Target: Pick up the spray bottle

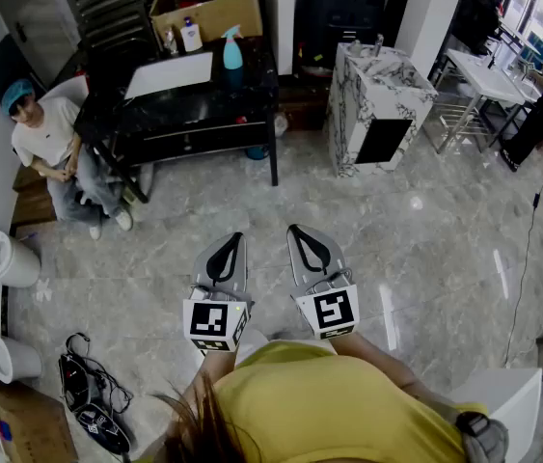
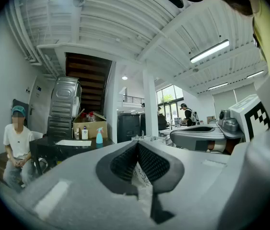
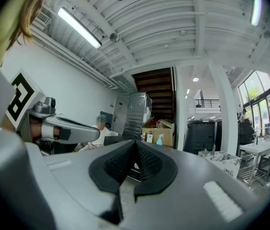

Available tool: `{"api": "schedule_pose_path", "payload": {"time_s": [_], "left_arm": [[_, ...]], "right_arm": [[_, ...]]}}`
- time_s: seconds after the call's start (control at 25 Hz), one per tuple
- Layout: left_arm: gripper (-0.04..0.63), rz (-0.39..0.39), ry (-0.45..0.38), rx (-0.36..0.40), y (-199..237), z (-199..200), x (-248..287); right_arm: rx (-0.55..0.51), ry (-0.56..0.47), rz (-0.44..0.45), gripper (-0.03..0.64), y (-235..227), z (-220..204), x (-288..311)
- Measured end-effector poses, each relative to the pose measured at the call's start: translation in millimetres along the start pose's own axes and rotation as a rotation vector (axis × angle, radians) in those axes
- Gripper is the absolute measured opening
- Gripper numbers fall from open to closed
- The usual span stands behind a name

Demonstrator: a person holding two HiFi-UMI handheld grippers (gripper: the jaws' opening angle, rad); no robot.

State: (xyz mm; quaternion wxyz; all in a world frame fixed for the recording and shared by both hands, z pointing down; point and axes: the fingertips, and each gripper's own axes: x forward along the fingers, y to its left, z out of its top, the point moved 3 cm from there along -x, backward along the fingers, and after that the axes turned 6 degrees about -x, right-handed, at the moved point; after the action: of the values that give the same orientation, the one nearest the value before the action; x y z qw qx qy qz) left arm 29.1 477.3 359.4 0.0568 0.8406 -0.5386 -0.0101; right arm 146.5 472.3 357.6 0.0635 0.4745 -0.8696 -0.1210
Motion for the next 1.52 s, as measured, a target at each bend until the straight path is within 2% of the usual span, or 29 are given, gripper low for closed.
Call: {"api": "schedule_pose_path", "payload": {"time_s": [0.44,0.64,0.84,1.12,1.32,1.52], "left_arm": [[0.005,-0.005,0.008,-0.027,54,-11,59],[0.005,-0.028,0.000,-0.040,105,-13,115],[0.006,-0.059,0.010,-0.026,168,2,182],[0.006,-0.105,0.012,-0.011,245,18,262],[0.006,-0.151,0.026,-0.019,261,13,295],[0.005,-0.157,0.054,-0.045,277,2,306]], "right_arm": [[0.029,-0.016,-0.015,0.002,-18,-21,72],[0.018,0.005,-0.030,0.002,-32,-39,140],[0.017,0.016,-0.028,0.002,-53,-41,230],[0.032,0.014,-0.078,0.017,-77,-45,330],[0.031,0.025,-0.100,0.042,-87,-53,366],[0.050,0.056,-0.096,0.070,-85,-65,386]]}}
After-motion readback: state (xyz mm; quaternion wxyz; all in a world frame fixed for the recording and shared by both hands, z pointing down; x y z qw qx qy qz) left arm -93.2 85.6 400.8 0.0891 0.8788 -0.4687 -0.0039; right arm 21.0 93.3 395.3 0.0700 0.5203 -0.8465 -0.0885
